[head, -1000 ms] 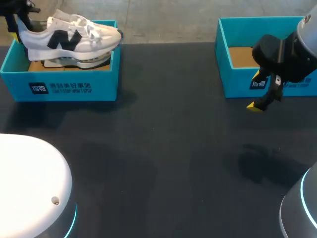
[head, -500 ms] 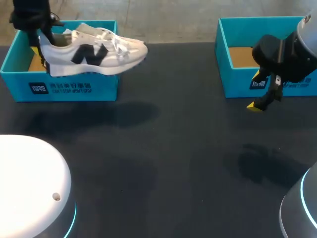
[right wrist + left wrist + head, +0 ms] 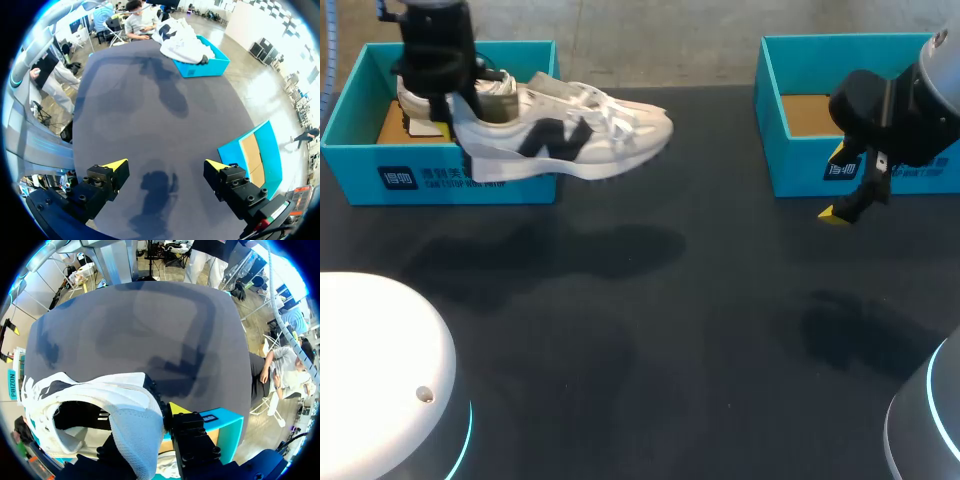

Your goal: Take the shoe out of the shoebox, open the shoe tongue, remove and reinsert the insole, then place the shoe into the shoebox

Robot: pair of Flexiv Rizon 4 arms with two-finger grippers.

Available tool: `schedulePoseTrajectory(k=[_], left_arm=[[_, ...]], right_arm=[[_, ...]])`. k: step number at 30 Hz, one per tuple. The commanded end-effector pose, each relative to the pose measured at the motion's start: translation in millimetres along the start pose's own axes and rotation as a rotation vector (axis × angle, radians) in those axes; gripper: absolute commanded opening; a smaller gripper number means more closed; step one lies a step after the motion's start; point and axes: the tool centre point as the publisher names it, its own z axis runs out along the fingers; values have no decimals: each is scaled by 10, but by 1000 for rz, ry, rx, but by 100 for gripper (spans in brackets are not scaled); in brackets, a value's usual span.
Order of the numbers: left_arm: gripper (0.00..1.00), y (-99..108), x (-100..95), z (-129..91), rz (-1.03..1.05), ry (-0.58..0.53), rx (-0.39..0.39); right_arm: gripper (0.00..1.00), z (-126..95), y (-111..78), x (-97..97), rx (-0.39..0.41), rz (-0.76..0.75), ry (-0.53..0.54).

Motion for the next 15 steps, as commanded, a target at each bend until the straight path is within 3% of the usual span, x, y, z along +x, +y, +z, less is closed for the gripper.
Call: schedulePoseTrajectory(k=[1,15], left_arm=[[0,-96,-224,40,5,15,-24],[0,-366,-751,216,40,5,-13]], right_arm=[[100,16,9,-11,3,1,1],[100,16,9,-11,3,1,1]])
